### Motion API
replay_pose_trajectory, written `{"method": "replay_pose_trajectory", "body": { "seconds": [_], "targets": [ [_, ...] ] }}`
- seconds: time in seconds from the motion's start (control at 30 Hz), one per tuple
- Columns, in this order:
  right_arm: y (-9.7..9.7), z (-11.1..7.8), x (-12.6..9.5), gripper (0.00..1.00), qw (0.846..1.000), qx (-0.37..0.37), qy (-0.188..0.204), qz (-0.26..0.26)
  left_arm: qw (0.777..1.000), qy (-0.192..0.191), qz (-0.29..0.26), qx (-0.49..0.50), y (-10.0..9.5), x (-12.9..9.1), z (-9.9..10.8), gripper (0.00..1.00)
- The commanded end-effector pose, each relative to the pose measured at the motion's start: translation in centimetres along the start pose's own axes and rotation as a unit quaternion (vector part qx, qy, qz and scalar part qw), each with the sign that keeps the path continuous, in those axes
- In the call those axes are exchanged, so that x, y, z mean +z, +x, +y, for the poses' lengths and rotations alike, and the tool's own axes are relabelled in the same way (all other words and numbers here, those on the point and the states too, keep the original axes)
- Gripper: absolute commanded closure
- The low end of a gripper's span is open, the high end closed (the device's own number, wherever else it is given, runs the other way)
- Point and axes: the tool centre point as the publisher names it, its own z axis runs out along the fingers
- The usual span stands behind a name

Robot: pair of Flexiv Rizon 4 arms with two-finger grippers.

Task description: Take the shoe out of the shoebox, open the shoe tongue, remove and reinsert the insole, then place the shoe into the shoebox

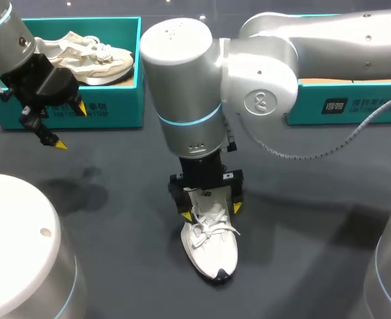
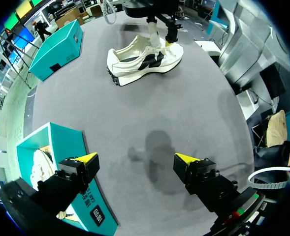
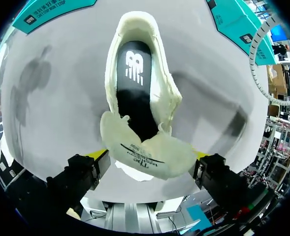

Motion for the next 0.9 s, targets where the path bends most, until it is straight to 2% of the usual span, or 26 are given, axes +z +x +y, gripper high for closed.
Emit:
{"method": "replay_pose_trajectory", "body": {
  "seconds": [0.03,0.2,0.4,0.43,0.47,0.5,0.9],
  "targets": [
    [0.0,-1.5,-0.7,0.00,1.000,0.011,-0.003,-0.008,1.000,-0.001,0.001,0.000,0.0,-0.1,0.0,0.00],
    [0.1,-3.3,-1.3,0.00,1.000,0.028,0.002,-0.013,1.000,-0.001,0.001,0.000,0.0,-0.1,0.0,0.00],
    [0.5,-4.7,-1.9,0.00,0.999,0.039,-0.012,-0.014,1.000,-0.001,0.001,0.000,0.0,-0.1,0.0,0.00],
    [0.6,-4.8,-2.0,0.15,0.999,0.040,-0.012,-0.014,1.000,-0.001,0.001,0.000,0.0,-0.1,0.0,0.00],
    [0.6,-4.9,-2.0,0.52,0.999,0.040,-0.013,-0.015,1.000,-0.001,0.001,0.000,0.0,-0.1,0.0,0.00],
    [0.7,-5.0,-2.0,0.57,0.999,0.040,-0.013,-0.015,1.000,-0.001,0.001,0.000,0.0,-0.1,0.0,0.00],
    [0.9,-6.8,-2.2,0.70,0.998,0.054,-0.011,-0.006,1.000,-0.001,0.001,0.000,0.0,-0.1,0.0,0.00]
  ]
}}
